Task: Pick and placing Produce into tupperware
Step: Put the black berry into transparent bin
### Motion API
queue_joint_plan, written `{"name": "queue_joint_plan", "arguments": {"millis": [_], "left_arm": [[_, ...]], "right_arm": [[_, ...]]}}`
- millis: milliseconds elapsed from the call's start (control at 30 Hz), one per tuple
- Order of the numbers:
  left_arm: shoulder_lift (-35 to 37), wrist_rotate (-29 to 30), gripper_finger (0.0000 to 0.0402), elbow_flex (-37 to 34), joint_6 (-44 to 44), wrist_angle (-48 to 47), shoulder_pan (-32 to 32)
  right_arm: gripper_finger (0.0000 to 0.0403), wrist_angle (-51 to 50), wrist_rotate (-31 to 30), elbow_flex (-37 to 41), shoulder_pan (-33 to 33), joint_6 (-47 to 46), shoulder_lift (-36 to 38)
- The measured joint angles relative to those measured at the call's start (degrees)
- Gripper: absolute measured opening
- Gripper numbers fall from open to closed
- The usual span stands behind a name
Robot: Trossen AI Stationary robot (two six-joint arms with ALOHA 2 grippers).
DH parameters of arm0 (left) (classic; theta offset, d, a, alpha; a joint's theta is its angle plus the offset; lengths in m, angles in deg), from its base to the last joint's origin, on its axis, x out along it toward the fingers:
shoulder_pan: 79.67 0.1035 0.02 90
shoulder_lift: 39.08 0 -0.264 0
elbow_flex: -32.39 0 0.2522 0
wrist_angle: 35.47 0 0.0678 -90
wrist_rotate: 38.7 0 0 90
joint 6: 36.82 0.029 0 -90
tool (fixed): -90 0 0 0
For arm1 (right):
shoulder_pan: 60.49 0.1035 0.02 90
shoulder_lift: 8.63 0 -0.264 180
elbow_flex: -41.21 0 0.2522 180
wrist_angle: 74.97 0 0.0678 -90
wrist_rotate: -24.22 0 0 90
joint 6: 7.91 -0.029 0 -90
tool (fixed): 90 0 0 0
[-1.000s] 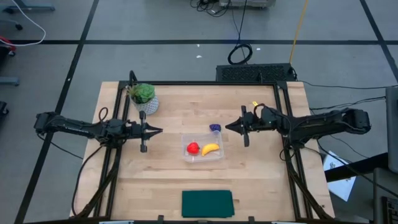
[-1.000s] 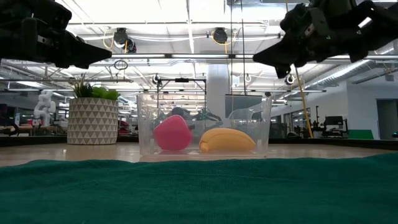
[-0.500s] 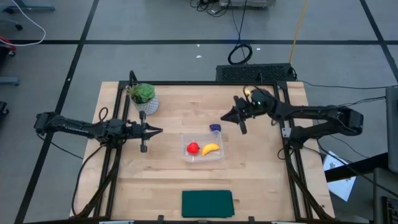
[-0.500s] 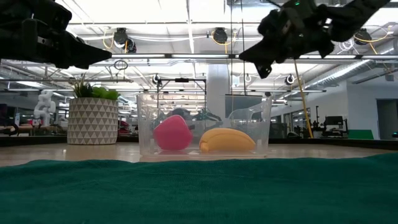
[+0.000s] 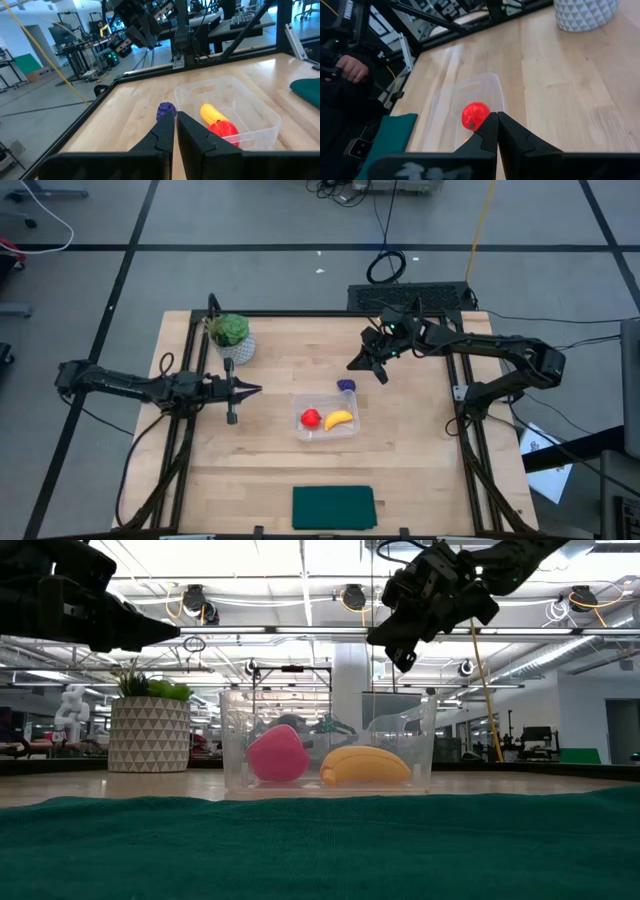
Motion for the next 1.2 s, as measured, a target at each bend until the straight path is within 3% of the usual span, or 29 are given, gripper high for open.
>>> {"name": "queue_joint_plan", "arguments": {"millis": [300, 433, 700, 1033, 1200], "left_arm": [[0.0, 0.2, 0.0026, 0.0, 1.5, -0.1, 0.0], [0.0, 1.0, 0.0026, 0.0, 1.5, -0.2, 0.0], [0.0, 1.1, 0.0026, 0.0, 1.6, -1.1, 0.0], [0.0, 1.6, 0.0026, 0.0, 1.6, -2.0, 0.1], [0.0, 1.6, 0.0026, 0.0, 1.7, -1.7, 0.3]], "right_arm": [[0.0026, -7.3, -0.3, -6.5, -1.9, -1.4, -3.0], [0.0066, -14.5, -1.2, -11.1, -2.2, -1.3, -5.6], [0.0145, -32.5, -12.2, -21.5, -1.7, 6.8, -9.7], [0.0242, -36.4, -12.5, -24.1, -1.5, 12.7, -10.3], [0.0311, -39.2, -22.4, -24.9, 0.9, 20.6, -11.9]]}}
